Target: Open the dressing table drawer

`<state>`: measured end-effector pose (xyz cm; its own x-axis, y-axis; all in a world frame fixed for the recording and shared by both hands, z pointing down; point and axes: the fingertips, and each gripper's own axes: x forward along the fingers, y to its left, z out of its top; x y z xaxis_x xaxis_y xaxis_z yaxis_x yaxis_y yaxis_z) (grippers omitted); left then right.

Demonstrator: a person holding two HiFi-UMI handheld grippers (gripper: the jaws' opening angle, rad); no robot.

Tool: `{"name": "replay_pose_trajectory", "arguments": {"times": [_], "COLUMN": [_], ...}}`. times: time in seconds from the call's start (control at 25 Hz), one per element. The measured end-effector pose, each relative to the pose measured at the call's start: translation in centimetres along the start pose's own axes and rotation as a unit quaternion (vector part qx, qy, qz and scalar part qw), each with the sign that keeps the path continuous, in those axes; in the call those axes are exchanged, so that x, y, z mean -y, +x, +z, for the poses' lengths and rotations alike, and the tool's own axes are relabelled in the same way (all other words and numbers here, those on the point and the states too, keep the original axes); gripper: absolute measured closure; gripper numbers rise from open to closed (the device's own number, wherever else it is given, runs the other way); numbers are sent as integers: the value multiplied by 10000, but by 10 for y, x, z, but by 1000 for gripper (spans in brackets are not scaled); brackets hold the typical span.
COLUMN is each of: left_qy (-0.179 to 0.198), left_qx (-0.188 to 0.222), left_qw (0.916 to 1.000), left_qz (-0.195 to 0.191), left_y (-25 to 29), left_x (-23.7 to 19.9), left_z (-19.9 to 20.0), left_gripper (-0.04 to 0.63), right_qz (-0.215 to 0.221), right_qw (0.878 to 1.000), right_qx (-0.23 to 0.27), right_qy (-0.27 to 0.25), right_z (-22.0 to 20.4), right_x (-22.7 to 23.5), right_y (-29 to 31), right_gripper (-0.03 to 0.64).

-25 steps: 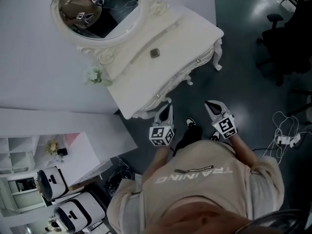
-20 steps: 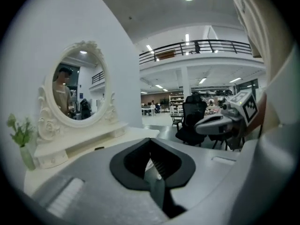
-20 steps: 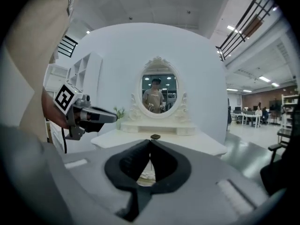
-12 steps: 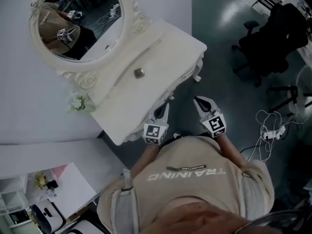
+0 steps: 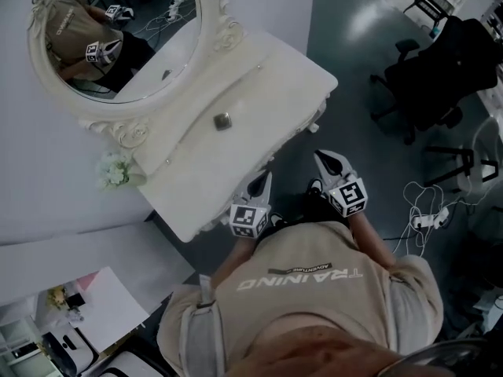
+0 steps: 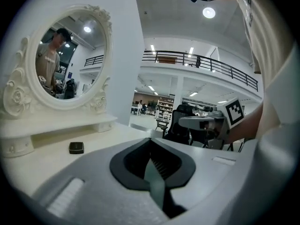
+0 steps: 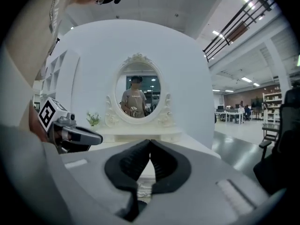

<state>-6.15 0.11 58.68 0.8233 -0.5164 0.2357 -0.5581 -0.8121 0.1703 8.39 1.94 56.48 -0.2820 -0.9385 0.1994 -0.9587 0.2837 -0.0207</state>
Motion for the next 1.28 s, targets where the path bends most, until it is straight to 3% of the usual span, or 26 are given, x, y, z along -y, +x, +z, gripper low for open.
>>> {"name": "replay_pose_trajectory", "arguments": {"times": [0.28,0.44,0.8,1.04,1.28], "left_qy": [172,-212,-173,95,155], "left_qx": [141,290,227,302,175], "left_qw": [9984,9962,9892,9824,9868], "left_qz": [518,795,1441,1843,1600], "left_y": [60,96,173,179,194], "left_x": [-18,-35,-58,-89,-132], "left_z": [53,84,104,125,124], "left_gripper": [588,588,588,588,588], "right_qz": [394,696,1251,1539,1587], "right_qw": [9991,9970,9904,9875,9871], "right_qx": [149,334,365,198,-56], "right_qy": [-64,99,465,284,217], "right_z": [17,27,32,36,41], "right_x": [71,109,184,191,177], "right_y": [46,85,158,206,251], "right_gripper": [614,614,612,612,612]}}
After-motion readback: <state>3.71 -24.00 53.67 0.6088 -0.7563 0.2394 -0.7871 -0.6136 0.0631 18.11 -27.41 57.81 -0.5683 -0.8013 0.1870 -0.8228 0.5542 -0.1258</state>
